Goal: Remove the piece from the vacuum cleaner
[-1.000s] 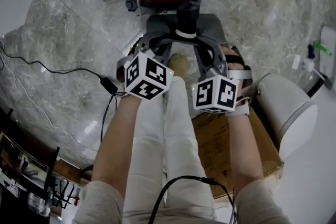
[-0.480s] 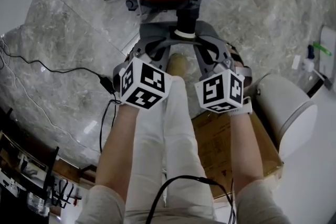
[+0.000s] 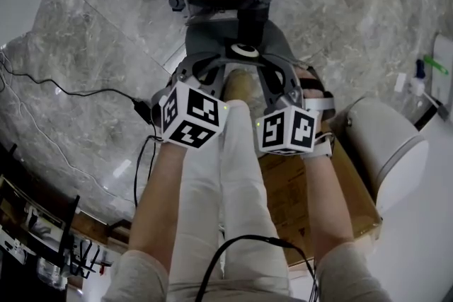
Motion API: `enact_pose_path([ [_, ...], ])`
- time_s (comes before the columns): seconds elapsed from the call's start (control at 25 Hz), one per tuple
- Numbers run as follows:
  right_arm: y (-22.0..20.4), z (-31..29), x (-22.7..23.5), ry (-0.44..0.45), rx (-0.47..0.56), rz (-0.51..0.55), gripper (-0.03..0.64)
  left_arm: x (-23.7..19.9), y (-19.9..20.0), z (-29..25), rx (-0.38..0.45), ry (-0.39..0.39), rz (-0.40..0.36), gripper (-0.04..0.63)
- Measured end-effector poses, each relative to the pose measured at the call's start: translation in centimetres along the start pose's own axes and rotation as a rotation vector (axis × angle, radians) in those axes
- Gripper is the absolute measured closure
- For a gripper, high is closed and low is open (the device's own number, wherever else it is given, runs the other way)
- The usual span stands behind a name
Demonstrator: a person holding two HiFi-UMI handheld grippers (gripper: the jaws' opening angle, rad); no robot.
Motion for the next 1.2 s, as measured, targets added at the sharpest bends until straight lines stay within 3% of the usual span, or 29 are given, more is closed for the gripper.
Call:
enact_pose_path([
  [0.16,-0.3,-0.3,-1.4,0.025,-0.013,0.045,0.574,1.0,-1.7,0.1,-0.009,0.005,-0.014,0.561],
  [0.64,-0.9,1.8,-4.5,0.085,0.037,-0.010,0.574,3.5,-3.2,2.4,-0.011,-0.002,-0.049,0.561],
  [1.2,2.4,9.3,-4.0,0.080,0.116,-0.125,0.574,3.2,1.2,9.1,0.042,-0.021,-0.147,0.561],
])
Point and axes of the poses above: the fingertips, and each gripper's own axes: z backward along the fingers, x to its right, y out of its top, the point moved 8 cm from there along z, backward along the fingers, and after that the axes turned 11 degrees about y, right-handed, at the moved point
